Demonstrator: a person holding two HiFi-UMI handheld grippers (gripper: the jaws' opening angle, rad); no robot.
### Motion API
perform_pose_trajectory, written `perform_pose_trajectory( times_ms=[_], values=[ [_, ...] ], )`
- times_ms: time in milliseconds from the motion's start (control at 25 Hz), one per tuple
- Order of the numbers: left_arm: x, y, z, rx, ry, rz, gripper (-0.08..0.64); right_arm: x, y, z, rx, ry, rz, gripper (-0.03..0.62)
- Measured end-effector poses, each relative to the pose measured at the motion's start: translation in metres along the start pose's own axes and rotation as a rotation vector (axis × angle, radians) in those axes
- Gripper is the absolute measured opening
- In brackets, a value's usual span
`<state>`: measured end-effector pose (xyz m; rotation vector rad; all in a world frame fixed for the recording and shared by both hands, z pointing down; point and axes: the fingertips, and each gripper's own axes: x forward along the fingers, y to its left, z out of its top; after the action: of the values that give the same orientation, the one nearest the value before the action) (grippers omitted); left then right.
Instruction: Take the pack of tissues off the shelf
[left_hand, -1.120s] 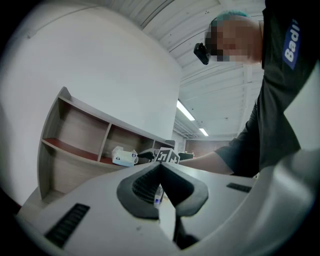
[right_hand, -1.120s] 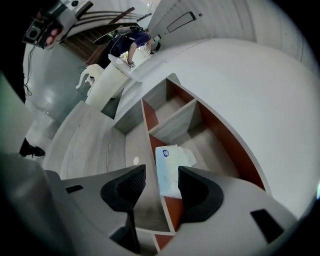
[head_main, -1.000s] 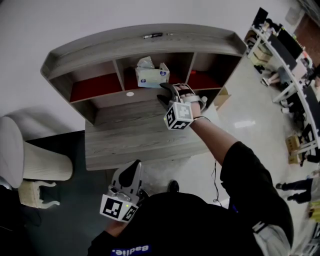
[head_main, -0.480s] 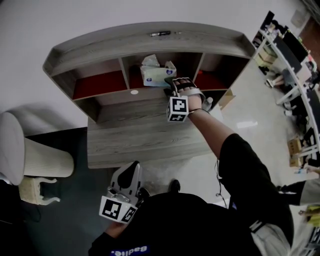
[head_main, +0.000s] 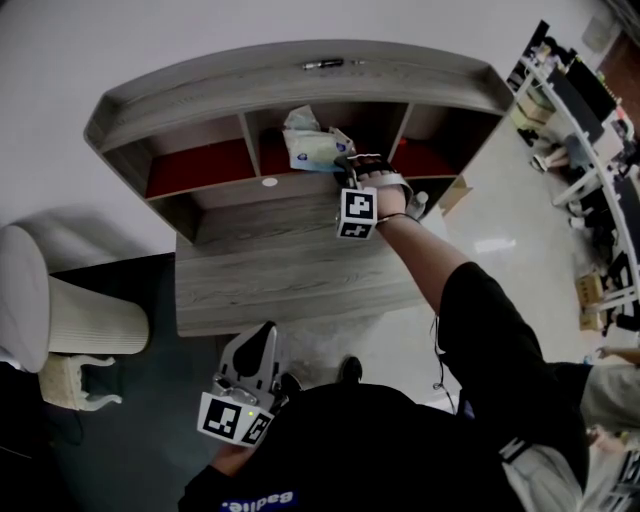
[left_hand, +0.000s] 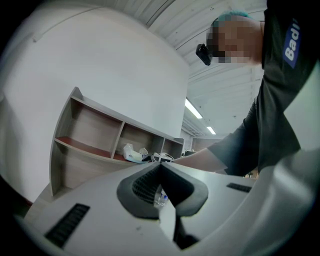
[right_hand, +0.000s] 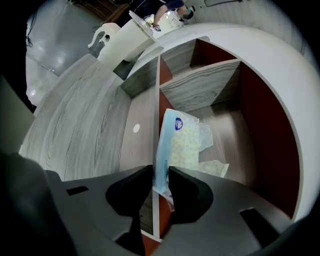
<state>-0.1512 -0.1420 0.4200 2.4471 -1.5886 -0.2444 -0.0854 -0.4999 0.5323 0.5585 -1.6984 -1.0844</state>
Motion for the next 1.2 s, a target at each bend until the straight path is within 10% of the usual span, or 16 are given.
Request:
perform_pose_trajectory(
  times_ms=[1200],
  values=[
    [0.011, -0.04, -0.002, 0.003, 0.002, -0.149, 0.002, -0.154, 0.014, 0.009, 0.279, -0.195, -0.091, 0.055]
  ],
)
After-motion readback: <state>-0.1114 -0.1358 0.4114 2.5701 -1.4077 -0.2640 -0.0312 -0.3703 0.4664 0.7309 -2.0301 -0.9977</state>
